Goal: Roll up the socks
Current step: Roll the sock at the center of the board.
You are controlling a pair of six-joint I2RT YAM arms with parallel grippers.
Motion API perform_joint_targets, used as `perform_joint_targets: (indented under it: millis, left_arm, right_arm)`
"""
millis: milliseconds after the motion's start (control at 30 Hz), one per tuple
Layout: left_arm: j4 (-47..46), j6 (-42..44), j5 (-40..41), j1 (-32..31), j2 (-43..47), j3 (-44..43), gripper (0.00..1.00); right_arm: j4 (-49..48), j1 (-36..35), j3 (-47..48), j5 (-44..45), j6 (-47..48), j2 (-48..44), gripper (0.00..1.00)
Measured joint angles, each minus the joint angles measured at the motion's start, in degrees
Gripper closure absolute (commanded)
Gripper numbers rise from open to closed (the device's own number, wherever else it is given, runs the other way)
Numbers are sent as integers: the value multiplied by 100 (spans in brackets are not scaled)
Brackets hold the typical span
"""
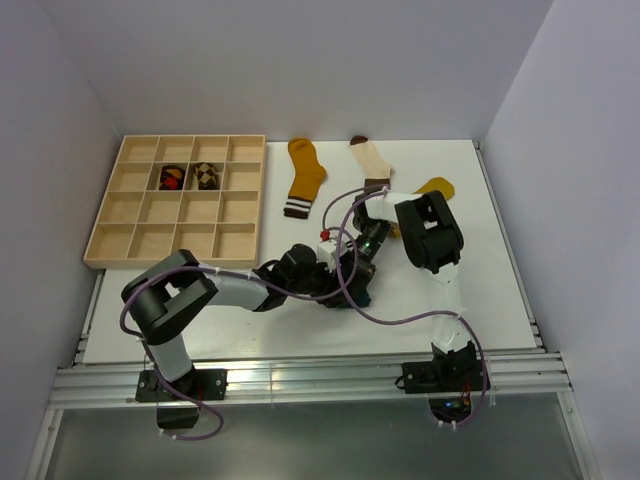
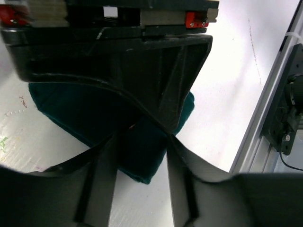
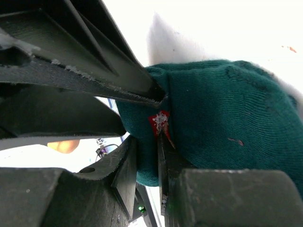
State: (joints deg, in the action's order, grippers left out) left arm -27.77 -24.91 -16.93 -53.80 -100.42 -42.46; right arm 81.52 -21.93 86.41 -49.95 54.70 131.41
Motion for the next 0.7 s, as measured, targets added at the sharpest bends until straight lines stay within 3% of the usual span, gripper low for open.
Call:
perform_joint_targets:
  millis: [133,300,533,700]
  left_arm:
    - [-251,-236,-321,151,-96,37,73]
    - [-581,-638,-723,306,-223,103,100]
    - [-487,-1567,-807,321,-256,94,100]
    - [87,-2286,-837,317,-238,-55,100]
  right_arm:
    - [-7,48,0,61,-96,0,74]
    - [-129,96,-57,92,-326,-26,63]
    - [-1032,114,-763,385,-835,-907,43]
    - [-2162,157,-1252,686,-1115,-1987,41]
